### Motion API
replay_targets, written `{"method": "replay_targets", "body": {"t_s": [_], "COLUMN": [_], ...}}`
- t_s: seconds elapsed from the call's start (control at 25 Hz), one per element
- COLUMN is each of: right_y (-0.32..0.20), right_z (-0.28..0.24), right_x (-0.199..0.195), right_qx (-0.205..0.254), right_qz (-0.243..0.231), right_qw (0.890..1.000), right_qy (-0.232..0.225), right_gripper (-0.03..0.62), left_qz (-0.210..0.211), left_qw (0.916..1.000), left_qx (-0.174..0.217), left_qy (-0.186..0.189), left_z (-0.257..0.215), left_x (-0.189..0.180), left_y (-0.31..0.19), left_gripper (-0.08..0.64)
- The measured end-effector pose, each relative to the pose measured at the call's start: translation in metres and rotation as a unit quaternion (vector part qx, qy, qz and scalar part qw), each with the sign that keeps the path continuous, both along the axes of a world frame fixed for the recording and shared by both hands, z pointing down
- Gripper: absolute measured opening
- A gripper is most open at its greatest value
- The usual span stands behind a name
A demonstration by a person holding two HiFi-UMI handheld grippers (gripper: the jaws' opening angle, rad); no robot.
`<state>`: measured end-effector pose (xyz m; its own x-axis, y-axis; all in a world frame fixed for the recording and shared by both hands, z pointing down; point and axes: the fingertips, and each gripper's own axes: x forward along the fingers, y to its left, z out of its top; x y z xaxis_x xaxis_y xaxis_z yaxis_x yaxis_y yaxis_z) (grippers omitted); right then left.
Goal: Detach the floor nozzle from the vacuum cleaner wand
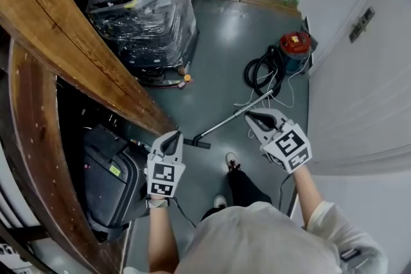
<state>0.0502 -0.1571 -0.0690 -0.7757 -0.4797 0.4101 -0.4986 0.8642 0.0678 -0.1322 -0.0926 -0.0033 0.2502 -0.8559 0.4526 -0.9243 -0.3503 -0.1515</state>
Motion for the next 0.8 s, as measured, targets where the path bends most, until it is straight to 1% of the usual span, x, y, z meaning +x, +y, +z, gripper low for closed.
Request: {"method": "replay_targets", "body": {"t_s": [0.12, 0.28, 0.36, 0.48, 0.6, 0.8], "right_y": [-0.012, -0.032, -0.042, -0.059, -0.071, -0.094], "right_z": [0.009, 0.016, 0.023, 0.039, 0.055, 0.079], "right_x": [-0.002, -0.010, -0.014, -0.025, -0.039, -0.044], "right_qx": [-0.001, 0.031, 0.037, 0.033, 0.027, 0.016], "right_qz": [-0.007, -0.024, -0.028, -0.042, -0.058, -0.083], "right_qw": [1.000, 0.999, 0.998, 0.998, 0.997, 0.995], "right_qy": [0.018, 0.035, 0.039, 0.043, 0.037, 0.049], "right_gripper": [0.031, 0.031, 0.031, 0.031, 0.031, 0.031], "left_qz": [-0.003, -0.016, -0.021, -0.034, -0.053, -0.077], "left_qw": [1.0000, 0.9999, 0.9998, 0.9993, 0.9984, 0.9966], "left_qx": [-0.004, -0.005, -0.007, -0.012, -0.017, -0.030], "left_qy": [0.003, 0.004, 0.003, -0.002, -0.003, 0.005], "left_z": [0.006, 0.012, 0.016, 0.024, 0.032, 0.055], "left_x": [-0.005, -0.011, -0.012, -0.018, -0.024, -0.021], "left_y": [-0.012, -0.029, -0.036, -0.046, -0.052, -0.066], "left_gripper": [-0.002, -0.002, -0.002, -0.002, -0.002, -0.002]}}
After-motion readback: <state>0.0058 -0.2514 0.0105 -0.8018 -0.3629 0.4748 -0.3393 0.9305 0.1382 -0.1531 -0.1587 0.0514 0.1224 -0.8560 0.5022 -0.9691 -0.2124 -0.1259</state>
